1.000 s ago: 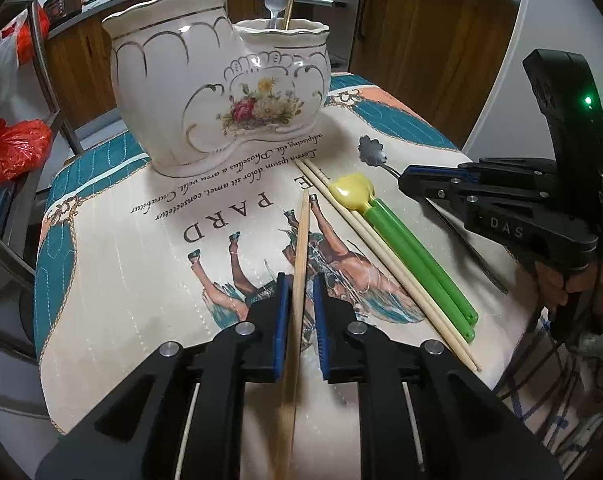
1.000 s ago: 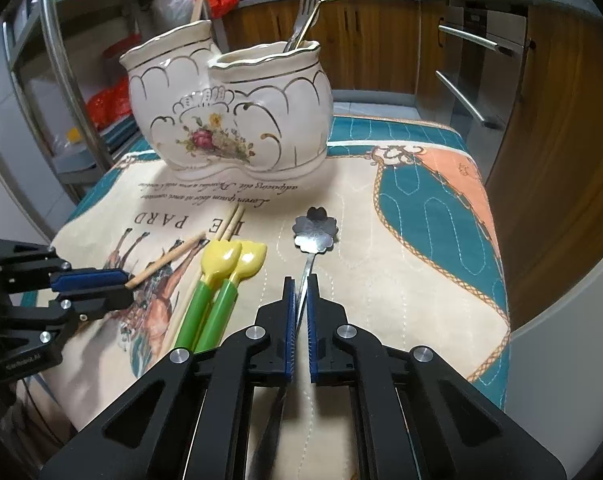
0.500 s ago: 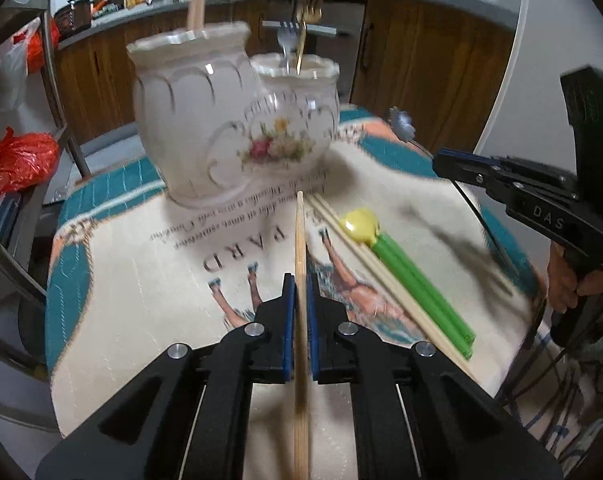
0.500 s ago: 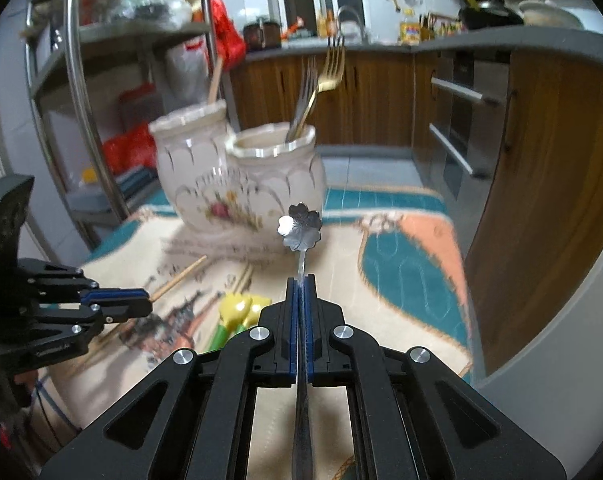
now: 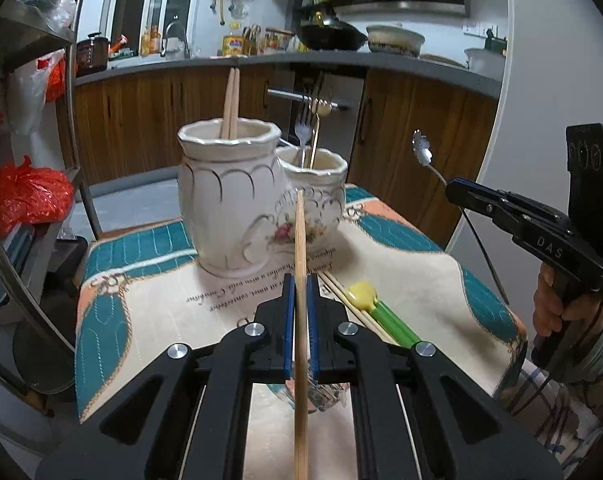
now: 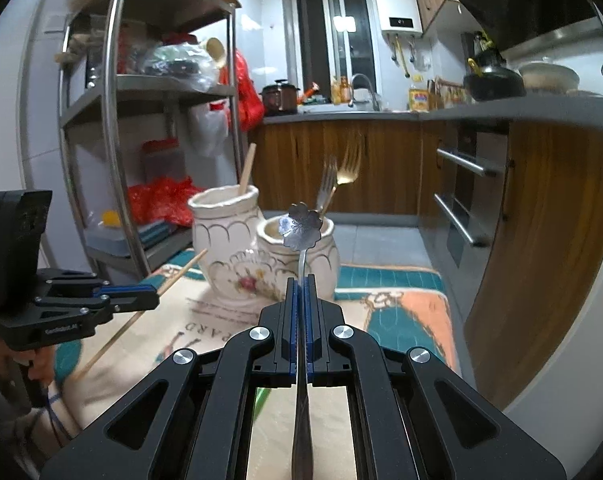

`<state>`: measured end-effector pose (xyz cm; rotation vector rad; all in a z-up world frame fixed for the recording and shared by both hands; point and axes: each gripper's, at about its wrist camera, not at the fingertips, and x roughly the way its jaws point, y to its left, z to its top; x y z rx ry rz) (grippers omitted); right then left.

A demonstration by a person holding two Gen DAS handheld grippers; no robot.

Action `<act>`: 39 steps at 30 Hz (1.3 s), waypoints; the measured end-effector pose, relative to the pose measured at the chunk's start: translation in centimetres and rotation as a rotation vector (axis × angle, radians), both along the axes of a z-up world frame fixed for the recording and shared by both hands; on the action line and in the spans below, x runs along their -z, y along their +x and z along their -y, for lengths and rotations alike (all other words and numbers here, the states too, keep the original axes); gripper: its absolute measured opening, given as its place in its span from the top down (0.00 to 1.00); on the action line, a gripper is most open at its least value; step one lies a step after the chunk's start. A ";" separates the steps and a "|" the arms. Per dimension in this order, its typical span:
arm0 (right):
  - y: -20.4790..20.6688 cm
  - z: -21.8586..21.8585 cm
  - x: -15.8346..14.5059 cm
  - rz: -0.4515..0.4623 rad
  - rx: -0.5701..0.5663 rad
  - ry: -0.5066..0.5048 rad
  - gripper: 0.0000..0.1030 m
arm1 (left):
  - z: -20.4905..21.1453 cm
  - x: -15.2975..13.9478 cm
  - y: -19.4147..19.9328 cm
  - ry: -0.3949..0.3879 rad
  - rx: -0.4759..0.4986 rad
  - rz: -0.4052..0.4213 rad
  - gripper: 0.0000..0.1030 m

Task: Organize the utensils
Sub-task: 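Drop the chopstick in the tall holder with left tool while right drops spoon in short holder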

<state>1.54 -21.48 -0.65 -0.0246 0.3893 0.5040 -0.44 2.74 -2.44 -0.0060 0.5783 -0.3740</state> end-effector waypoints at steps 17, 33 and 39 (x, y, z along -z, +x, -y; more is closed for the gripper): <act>5.4 -1.9 -4.4 0.028 -0.028 0.126 0.96 | -2.9 -8.4 4.9 -0.169 -0.033 0.181 0.94; 14.5 -5.2 -5.9 0.107 0.032 0.296 0.96 | -2.7 -11.4 14.0 -0.207 -0.246 0.347 0.94; 16.3 -7.1 -4.6 0.127 0.032 0.256 0.96 | -2.8 -10.1 15.4 -0.196 -0.306 0.369 0.94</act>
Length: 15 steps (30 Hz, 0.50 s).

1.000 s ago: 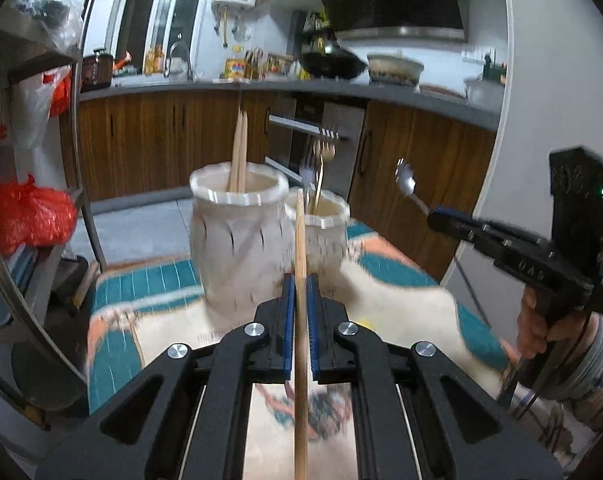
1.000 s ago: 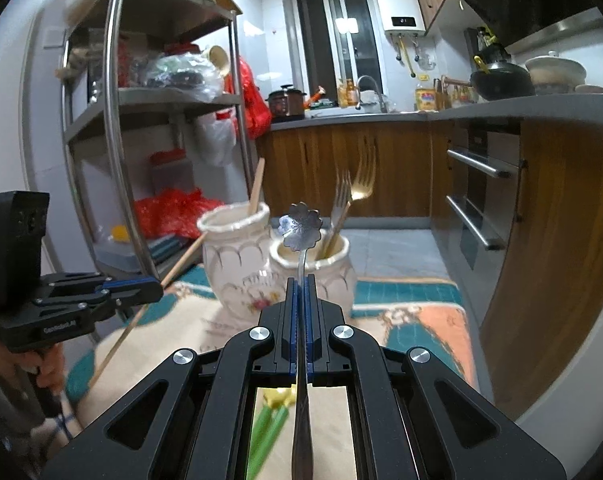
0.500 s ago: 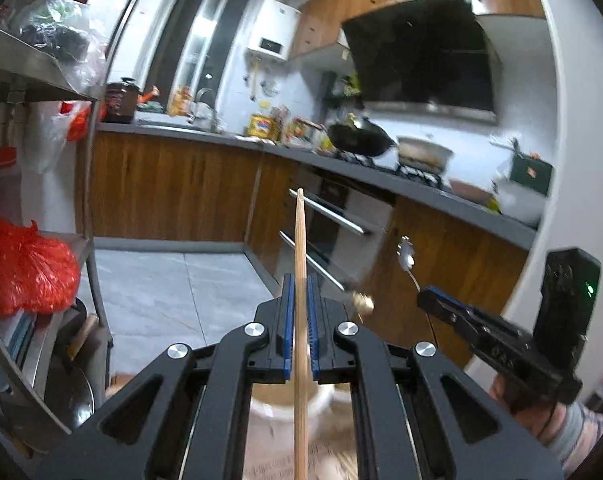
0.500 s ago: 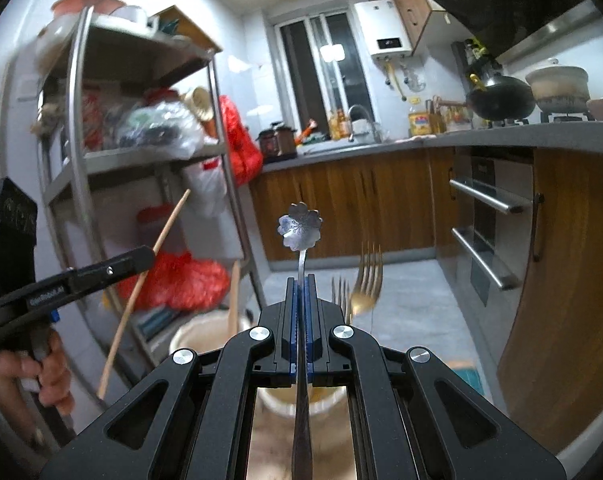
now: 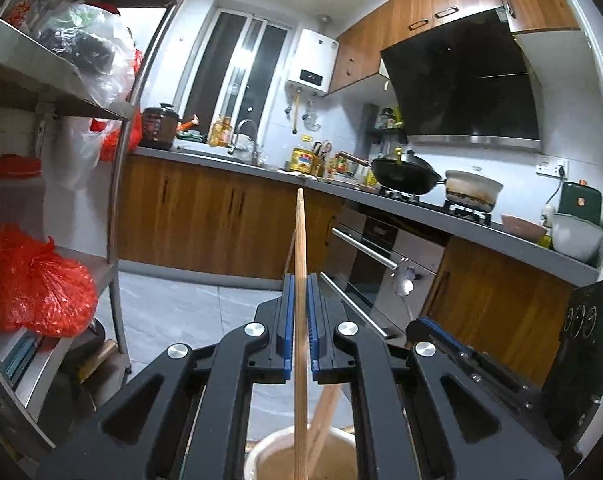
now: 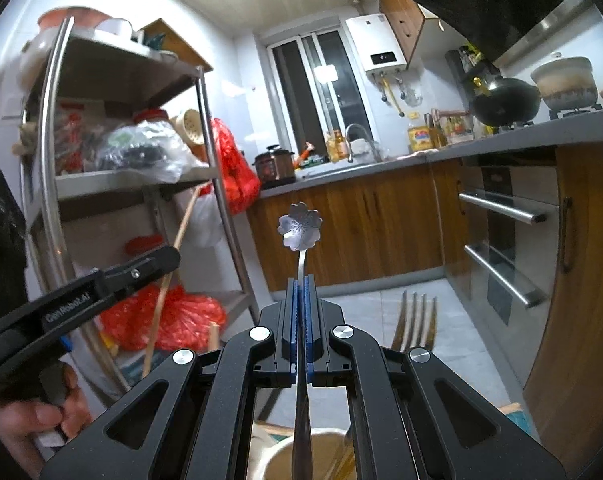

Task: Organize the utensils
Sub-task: 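Drop the chopstick in the tall holder with left tool while right drops spoon in short holder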

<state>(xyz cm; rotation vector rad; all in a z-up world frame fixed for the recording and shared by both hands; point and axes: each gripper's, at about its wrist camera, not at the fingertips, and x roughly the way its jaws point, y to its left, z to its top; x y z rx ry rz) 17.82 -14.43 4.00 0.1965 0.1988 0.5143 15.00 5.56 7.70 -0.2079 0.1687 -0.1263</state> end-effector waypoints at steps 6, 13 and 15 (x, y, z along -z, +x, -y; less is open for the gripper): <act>0.7 -1.4 1.5 0.025 0.019 -0.081 0.96 | -0.2 1.2 0.8 0.014 0.001 0.000 0.94; 0.3 -1.8 2.7 0.020 0.010 -0.129 0.96 | -0.5 2.3 -0.3 0.044 0.035 -0.014 0.94; 0.1 -1.8 3.1 0.006 -0.006 -0.144 0.96 | -0.4 2.7 -0.8 0.070 0.050 -0.031 0.94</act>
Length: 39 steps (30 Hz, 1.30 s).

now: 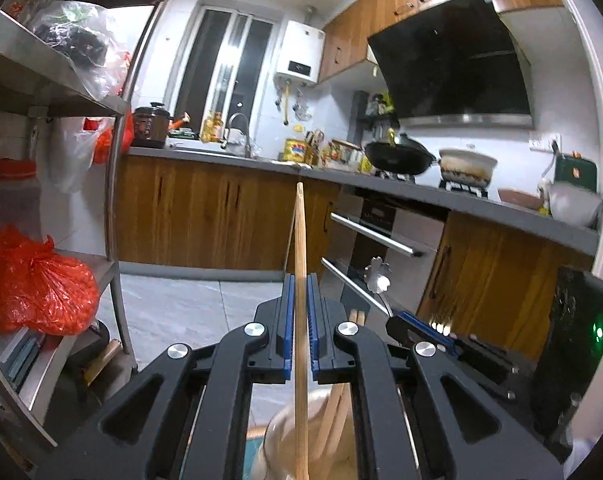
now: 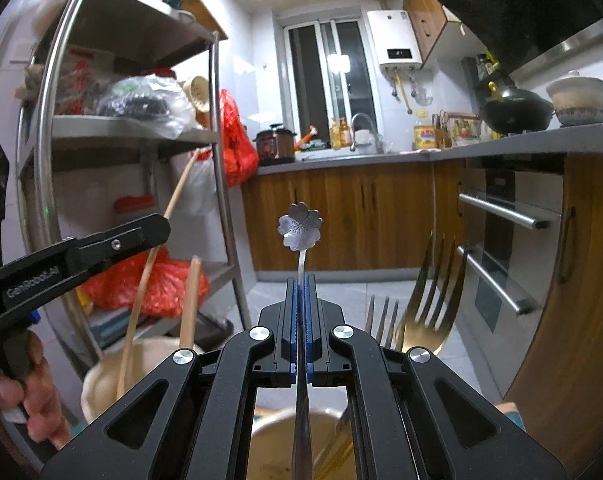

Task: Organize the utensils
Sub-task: 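Drop the chopstick in the tall holder with left tool while right drops spoon in short holder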

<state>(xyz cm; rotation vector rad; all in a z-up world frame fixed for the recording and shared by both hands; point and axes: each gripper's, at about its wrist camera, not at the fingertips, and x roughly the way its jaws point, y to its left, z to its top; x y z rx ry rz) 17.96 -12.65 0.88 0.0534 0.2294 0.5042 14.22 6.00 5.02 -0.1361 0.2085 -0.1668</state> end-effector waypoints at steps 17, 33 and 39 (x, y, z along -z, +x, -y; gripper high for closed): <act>-3.2 1.0 1.2 -0.088 -0.079 -0.071 0.98 | 0.2 2.0 -3.0 0.161 0.034 -0.199 0.94; -3.3 1.2 1.7 -0.144 -0.096 -0.083 0.98 | 0.2 2.0 -2.9 0.180 0.012 -0.241 0.93; -3.9 1.5 1.3 -0.134 -0.105 -0.075 0.95 | -0.1 1.8 -3.1 0.173 0.001 -0.244 0.86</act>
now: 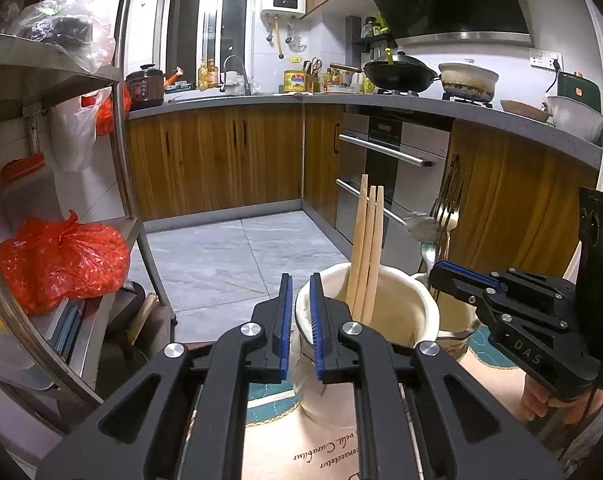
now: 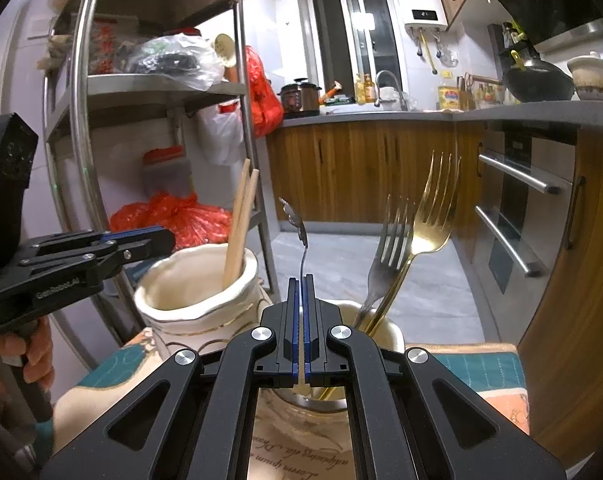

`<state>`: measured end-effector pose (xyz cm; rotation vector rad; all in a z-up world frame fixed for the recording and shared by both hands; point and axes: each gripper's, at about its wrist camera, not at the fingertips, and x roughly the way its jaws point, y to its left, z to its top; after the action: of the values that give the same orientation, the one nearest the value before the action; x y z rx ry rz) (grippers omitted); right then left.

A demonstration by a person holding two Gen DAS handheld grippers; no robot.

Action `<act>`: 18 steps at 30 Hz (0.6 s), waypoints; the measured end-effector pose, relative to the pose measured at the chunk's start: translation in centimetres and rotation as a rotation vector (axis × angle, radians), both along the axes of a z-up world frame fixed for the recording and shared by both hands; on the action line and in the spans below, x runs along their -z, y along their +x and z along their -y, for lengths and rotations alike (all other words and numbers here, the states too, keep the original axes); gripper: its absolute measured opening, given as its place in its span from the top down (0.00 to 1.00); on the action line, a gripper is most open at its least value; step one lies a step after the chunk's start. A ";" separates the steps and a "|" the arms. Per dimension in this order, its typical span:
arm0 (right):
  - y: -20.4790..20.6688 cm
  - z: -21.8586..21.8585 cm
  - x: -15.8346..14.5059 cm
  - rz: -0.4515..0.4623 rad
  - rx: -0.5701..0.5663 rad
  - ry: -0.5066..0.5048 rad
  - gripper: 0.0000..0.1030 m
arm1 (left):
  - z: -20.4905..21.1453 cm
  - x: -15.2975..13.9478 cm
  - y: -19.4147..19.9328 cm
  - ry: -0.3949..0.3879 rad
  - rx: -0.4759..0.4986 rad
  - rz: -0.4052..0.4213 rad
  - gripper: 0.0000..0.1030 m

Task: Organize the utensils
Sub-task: 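Drop the chopstick in the tall holder with left tool while right drops spoon in short holder, then move both open tools back over the spatulas and chopsticks on the mat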

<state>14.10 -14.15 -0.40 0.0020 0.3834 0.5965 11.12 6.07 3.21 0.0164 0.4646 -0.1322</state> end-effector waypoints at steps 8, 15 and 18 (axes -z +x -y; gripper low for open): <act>-1.1 1.0 -1.0 0.018 0.013 0.028 0.75 | -0.3 -0.6 -0.8 -0.006 -0.010 0.010 0.71; -2.6 2.9 -2.0 0.032 0.051 0.066 0.46 | -0.8 -1.4 -2.5 -0.017 -0.022 0.036 0.43; -3.5 4.3 -2.4 0.031 0.073 0.096 0.38 | -1.1 -1.8 -3.5 -0.021 -0.033 0.053 0.30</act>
<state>10.56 -18.44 2.02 0.0979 0.3227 0.5415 7.59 7.13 4.99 -0.0079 0.4102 -0.1036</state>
